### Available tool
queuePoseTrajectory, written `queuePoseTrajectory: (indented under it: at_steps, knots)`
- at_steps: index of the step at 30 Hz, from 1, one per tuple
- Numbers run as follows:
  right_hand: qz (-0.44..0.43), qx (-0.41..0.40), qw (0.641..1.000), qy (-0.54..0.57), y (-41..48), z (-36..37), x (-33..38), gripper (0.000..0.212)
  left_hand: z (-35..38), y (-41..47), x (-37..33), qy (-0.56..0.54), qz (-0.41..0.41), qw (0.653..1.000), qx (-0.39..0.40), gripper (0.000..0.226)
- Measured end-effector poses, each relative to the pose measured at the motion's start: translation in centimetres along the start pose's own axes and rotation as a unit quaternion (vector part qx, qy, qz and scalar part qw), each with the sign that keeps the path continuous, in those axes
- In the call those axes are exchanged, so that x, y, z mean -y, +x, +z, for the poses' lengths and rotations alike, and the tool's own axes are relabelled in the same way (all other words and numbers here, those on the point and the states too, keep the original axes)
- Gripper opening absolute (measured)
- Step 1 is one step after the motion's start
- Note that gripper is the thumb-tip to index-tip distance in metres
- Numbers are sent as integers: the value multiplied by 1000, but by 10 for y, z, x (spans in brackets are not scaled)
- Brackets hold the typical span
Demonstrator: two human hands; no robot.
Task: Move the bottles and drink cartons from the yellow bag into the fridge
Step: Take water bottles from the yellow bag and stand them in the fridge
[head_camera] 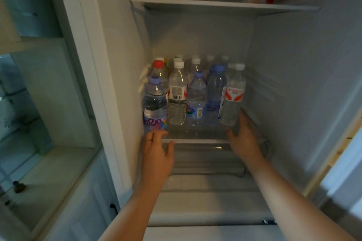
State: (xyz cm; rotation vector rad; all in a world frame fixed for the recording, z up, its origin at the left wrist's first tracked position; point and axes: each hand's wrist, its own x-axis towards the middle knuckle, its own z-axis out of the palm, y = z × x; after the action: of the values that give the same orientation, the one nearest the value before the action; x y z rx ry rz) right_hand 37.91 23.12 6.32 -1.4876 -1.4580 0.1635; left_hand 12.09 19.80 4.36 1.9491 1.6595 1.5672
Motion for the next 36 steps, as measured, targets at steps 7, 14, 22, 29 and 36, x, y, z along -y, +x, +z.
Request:
queuePoseTrajectory:
  at_steps: [7, 14, 22, 29, 36]
  knots:
    - [-4, 102, 965, -243, -96, 7, 24, 76, -14, -51, 8, 94, 29, 974, 206, 70]
    - [57, 244, 908, -335, -172, 17, 19, 79, -20, -103, 16, 225, -8, 911, 346, 77]
    - [33, 321, 898, -299, -244, -3, 20, 69, -41, -184, 10, 241, -33, 902, 355, 82]
    - [-3, 403, 874, -270, -308, -43, 6, 69, -59, -284, -15, 261, -132, 891, 348, 87]
    - [-28, 477, 844, -245, -369, -87, 2, 69, -87, -376, -56, 279, -230, 872, 329, 88]
